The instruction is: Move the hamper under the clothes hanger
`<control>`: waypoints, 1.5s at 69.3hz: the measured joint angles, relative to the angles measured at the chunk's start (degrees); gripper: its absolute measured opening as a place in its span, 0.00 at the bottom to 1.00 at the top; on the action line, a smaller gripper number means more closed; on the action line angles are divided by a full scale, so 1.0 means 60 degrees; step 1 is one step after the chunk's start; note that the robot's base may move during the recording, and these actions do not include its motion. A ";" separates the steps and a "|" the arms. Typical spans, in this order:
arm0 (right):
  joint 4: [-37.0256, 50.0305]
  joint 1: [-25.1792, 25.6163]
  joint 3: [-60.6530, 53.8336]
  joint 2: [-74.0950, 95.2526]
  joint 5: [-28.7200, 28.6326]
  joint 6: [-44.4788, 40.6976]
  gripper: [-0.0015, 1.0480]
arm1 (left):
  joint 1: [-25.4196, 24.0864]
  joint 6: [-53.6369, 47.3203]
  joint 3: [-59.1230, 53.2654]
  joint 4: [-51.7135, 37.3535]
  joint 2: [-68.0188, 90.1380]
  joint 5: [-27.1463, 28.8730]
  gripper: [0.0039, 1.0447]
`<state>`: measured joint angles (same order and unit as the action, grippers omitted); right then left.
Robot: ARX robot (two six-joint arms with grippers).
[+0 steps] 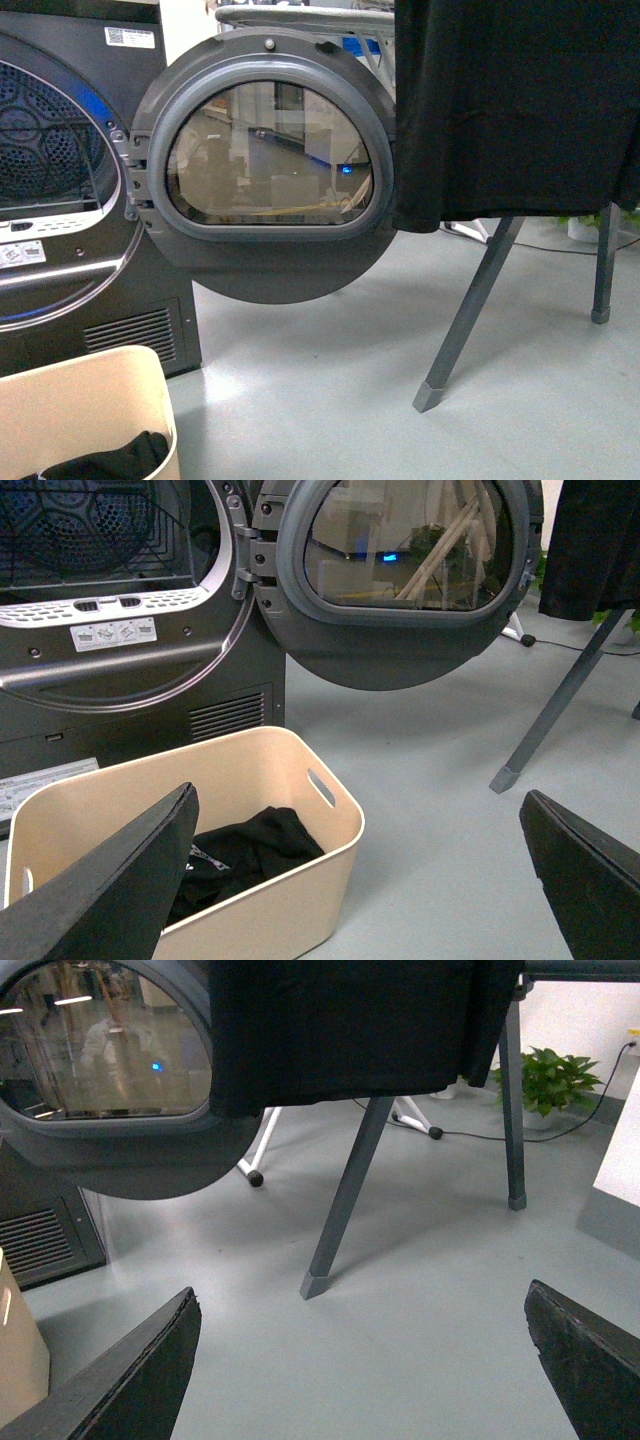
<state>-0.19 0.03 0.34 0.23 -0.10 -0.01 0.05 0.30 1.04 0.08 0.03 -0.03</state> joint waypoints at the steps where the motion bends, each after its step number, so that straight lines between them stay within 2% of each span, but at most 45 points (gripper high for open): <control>1: 0.0000 0.0000 0.0000 0.0000 0.0000 0.0004 0.92 | 0.0000 0.0000 0.0000 0.0000 0.0000 0.0000 0.94; 86: 0.0000 -0.0004 0.0000 0.0000 0.0004 0.0004 0.92 | -0.0007 0.0000 0.0000 0.0000 -0.0007 0.0004 0.94; 88: -0.0036 0.0025 0.0007 0.0036 -0.0149 0.0047 0.92 | -0.0047 0.0430 0.0372 0.0765 0.0488 0.0324 0.94; 91: -0.0809 0.0528 0.0539 0.0984 -0.1923 0.0372 0.92 | -0.0470 0.1341 0.1348 0.2379 0.2346 0.0164 0.94; 93: -0.0543 0.0692 0.1169 0.2561 -0.3151 0.0543 0.92 | -0.0958 0.1628 0.2153 0.2430 0.4033 0.0146 0.94; 95: 0.0011 0.0612 0.1927 0.4189 -0.3632 0.0652 0.92 | -0.1330 0.1705 0.3034 0.1974 0.5588 0.0138 0.94; 98: 0.0667 0.0364 0.2980 0.6244 -0.3515 0.0688 0.92 | -0.1585 0.1639 0.4218 0.1162 0.7479 0.0255 0.94; 104: 0.0984 -0.0087 0.4346 0.9191 -0.3093 0.0841 0.92 | -0.1632 0.1264 0.5701 0.0350 1.0174 0.0127 0.94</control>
<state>5.72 -0.49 26.41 55.37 -18.65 5.04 -9.74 7.88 35.24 2.17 61.08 0.73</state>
